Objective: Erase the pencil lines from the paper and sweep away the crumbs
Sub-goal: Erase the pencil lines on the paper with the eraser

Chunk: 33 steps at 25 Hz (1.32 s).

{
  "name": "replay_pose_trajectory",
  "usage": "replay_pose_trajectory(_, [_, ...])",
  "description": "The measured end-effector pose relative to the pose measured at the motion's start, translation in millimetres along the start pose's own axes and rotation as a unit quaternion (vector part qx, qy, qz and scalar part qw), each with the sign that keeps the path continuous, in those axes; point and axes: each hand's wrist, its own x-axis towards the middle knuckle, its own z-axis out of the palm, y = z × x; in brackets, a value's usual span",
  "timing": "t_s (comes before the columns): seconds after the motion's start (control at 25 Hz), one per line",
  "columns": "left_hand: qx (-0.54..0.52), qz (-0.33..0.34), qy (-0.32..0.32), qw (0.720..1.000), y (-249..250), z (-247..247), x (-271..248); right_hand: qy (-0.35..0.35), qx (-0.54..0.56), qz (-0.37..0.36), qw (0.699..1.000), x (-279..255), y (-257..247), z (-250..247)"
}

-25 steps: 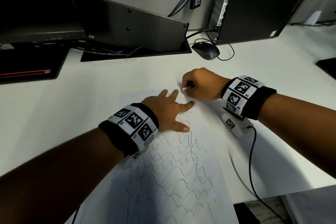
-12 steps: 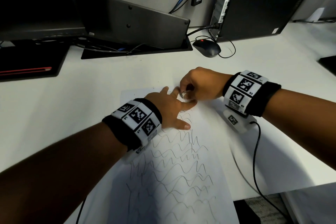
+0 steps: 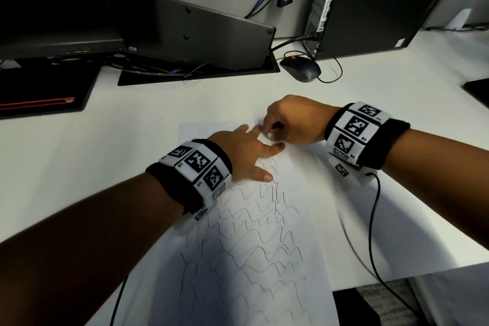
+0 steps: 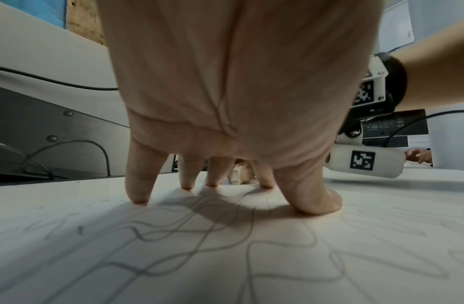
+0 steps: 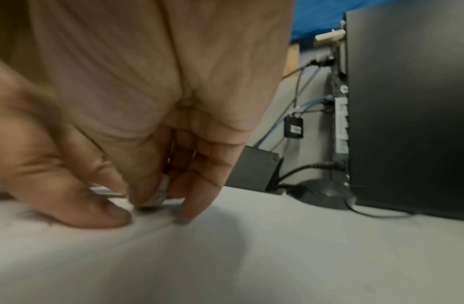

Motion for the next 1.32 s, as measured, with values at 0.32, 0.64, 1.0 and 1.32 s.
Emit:
replay_pose_trajectory(0.32, [0.015, -0.006, -0.005, 1.0, 0.0, -0.3, 0.8, -0.005, -0.01, 0.006, 1.0, -2.3, -1.6, -3.1])
replay_pose_trajectory(0.64, [0.01, -0.011, -0.004, 1.0, 4.1, 1.3, 0.8, -0.031, 0.007, 0.002, 0.999, 0.9, -6.9, -3.3])
replay_pose_trajectory(1.0, [-0.059, -0.043, 0.004, 0.997, -14.8, 5.1, -11.2, -0.018, 0.153, 0.127, 0.98, 3.5, 8.8, 2.1])
replay_pose_trajectory(1.32, [0.008, -0.03, -0.009, 0.999, -16.2, 12.2, -9.2, 0.023, 0.057, -0.001, 0.998, 5.7, -12.8, 4.4])
